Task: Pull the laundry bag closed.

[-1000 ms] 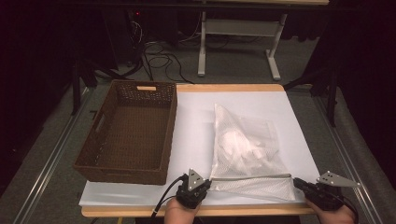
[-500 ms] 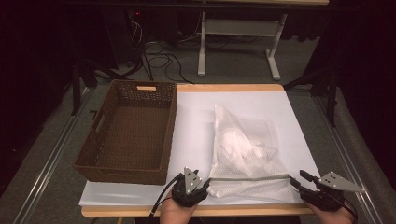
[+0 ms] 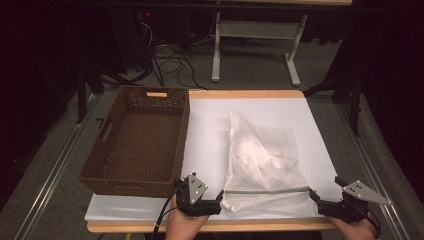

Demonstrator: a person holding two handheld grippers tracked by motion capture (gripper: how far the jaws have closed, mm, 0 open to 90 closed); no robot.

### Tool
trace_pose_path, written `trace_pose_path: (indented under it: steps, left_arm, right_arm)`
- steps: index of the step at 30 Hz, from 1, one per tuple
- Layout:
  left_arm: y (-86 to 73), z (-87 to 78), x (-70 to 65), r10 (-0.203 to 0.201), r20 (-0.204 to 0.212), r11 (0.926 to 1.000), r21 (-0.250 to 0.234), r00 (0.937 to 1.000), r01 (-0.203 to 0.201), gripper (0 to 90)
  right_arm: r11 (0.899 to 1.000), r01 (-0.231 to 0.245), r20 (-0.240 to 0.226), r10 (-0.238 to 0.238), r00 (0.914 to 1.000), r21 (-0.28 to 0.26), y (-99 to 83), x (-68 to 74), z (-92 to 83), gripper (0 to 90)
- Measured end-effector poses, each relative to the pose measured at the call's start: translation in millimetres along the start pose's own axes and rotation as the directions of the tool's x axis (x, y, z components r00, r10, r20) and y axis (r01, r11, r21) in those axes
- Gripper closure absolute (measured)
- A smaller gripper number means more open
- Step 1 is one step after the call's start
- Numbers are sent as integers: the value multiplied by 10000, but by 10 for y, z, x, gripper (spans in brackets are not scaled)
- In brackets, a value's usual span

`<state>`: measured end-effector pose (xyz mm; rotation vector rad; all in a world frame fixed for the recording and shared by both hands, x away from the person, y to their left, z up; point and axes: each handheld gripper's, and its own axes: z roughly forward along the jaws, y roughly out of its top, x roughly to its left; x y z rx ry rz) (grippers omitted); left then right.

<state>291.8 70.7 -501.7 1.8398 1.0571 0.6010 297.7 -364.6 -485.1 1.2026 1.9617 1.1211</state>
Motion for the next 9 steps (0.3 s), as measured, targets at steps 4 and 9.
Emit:
trace_pose_path:
  steps: [4, 9]
  left_arm:
    - [5, 13, 41, -191, 127, 9996, 211, 9997, 189, 5]
    - [-2, 18, 43, -106, 75, 9995, 307, 9999, 104, 6]
  right_arm:
    - [10000, 52, -41, -52, 10000, 71, -6, 10, 10, 5]
    - [9999, 137, -72, -136, 9999, 98, -3, 22, 14, 5]
